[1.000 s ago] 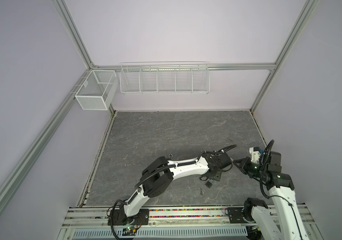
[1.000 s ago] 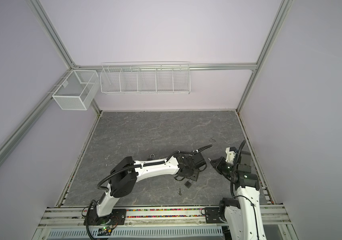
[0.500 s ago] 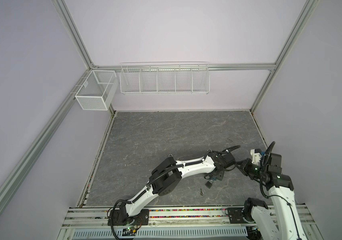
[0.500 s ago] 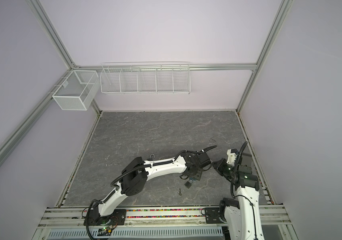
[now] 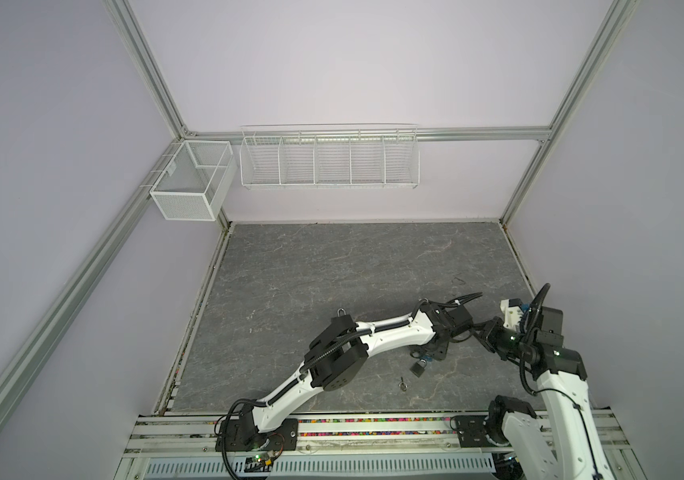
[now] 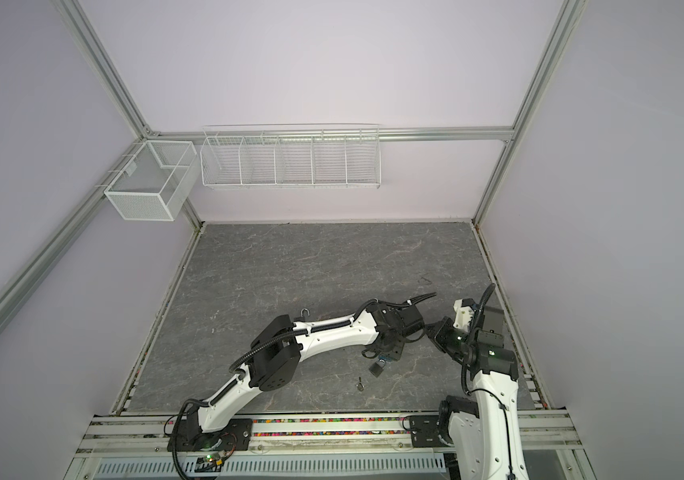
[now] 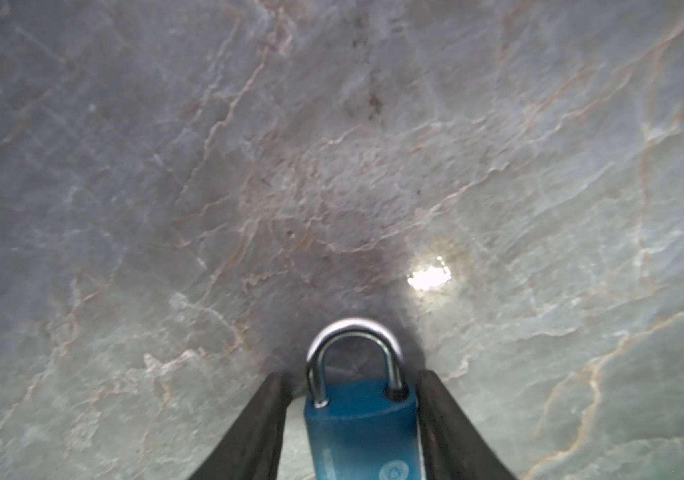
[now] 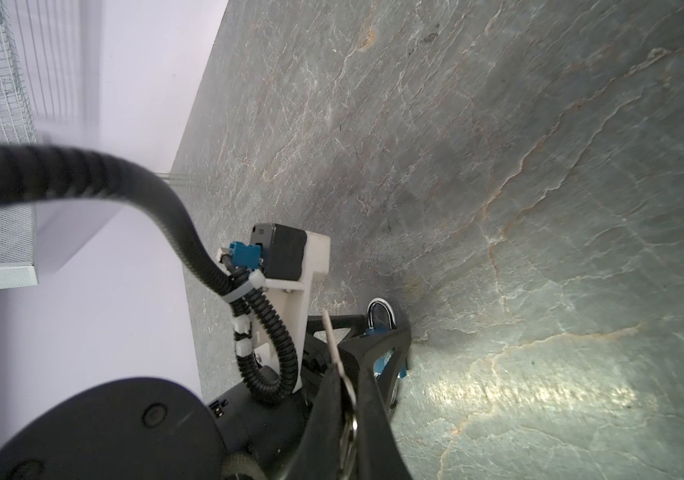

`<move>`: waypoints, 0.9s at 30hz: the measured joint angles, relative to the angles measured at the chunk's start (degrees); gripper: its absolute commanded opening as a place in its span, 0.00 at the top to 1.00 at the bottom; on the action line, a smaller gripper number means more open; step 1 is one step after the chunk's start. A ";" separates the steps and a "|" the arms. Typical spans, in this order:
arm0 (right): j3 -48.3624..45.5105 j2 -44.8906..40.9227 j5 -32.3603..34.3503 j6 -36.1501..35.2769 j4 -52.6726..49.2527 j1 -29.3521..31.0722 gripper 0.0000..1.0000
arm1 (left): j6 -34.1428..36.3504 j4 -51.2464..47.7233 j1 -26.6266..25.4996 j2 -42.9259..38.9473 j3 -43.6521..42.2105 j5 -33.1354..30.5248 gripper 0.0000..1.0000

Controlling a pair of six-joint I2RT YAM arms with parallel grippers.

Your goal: Unlock with the key

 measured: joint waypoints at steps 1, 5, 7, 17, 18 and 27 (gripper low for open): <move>0.00 -0.07 -0.11 0.00 -0.09 -0.04 0.94 | -0.13 -0.04 0.00 -0.02 -0.11 -0.11 0.50; -0.02 -0.15 -0.15 0.00 -0.09 -0.04 0.94 | -0.20 0.04 -0.11 -0.07 -0.33 -0.33 0.52; -0.02 -0.15 -0.13 0.02 -0.09 -0.04 0.94 | -0.13 -0.07 -0.11 -0.07 -0.33 -0.33 0.54; -0.02 -0.81 -0.13 0.00 -0.74 -0.04 0.94 | -0.42 0.61 -0.11 -1.79 -3.28 0.15 0.53; -0.02 -0.81 -0.13 0.00 -0.74 -0.04 0.94 | -0.44 0.63 -0.11 -1.79 -3.28 0.33 0.53; -0.02 -0.83 -0.13 -0.02 -0.74 -0.04 0.94 | -1.29 0.66 -0.07 -2.12 -3.65 0.28 0.66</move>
